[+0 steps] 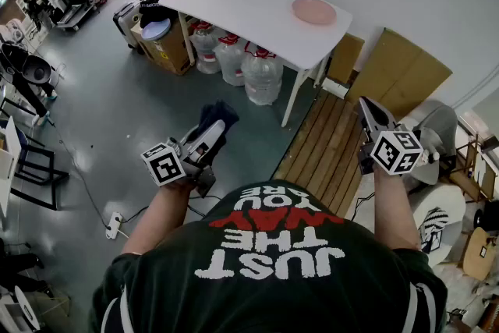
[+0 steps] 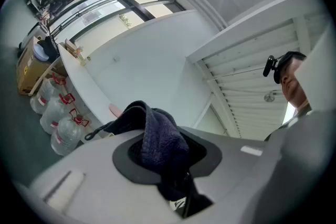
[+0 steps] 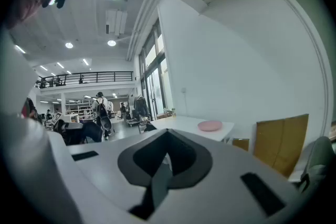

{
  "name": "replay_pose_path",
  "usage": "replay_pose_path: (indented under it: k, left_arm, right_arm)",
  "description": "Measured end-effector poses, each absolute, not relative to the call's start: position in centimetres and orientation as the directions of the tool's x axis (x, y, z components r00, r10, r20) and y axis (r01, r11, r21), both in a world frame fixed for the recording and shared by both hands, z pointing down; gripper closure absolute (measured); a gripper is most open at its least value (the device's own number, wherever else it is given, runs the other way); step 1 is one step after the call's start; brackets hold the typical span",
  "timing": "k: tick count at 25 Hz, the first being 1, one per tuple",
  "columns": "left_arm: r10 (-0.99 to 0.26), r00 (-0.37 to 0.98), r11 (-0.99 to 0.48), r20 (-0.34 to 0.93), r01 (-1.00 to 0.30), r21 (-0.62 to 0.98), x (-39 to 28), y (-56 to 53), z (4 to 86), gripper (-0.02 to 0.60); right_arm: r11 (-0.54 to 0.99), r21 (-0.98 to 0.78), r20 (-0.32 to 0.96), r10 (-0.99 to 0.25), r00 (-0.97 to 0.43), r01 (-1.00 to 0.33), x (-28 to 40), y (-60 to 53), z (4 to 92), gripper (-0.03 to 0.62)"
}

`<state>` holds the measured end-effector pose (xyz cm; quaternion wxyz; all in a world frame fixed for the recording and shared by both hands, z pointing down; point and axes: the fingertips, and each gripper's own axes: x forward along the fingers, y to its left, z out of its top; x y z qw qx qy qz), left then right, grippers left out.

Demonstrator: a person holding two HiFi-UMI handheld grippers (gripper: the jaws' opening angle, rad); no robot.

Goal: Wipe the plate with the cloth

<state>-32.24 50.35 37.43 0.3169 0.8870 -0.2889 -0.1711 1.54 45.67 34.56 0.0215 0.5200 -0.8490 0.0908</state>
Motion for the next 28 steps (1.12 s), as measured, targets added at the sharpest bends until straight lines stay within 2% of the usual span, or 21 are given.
replay_pose_path:
  k: [15, 28]
  left_arm:
    - [-0.608, 0.783, -0.639, -0.133, -0.383, 0.668, -32.5, 50.3, 37.8, 0.488]
    - [-0.552, 0.827, -0.641, -0.103, -0.343, 0.687, -34.8, 49.2, 39.4, 0.488]
  right_arm:
    - [0.459, -0.097, 0.147, -0.871, -0.469, -0.883, 0.3, 45.3, 34.4, 0.589]
    - [0.387, -0.106, 0.154, -0.904, -0.399, -0.916, -1.1, 45.2, 35.4, 0.589]
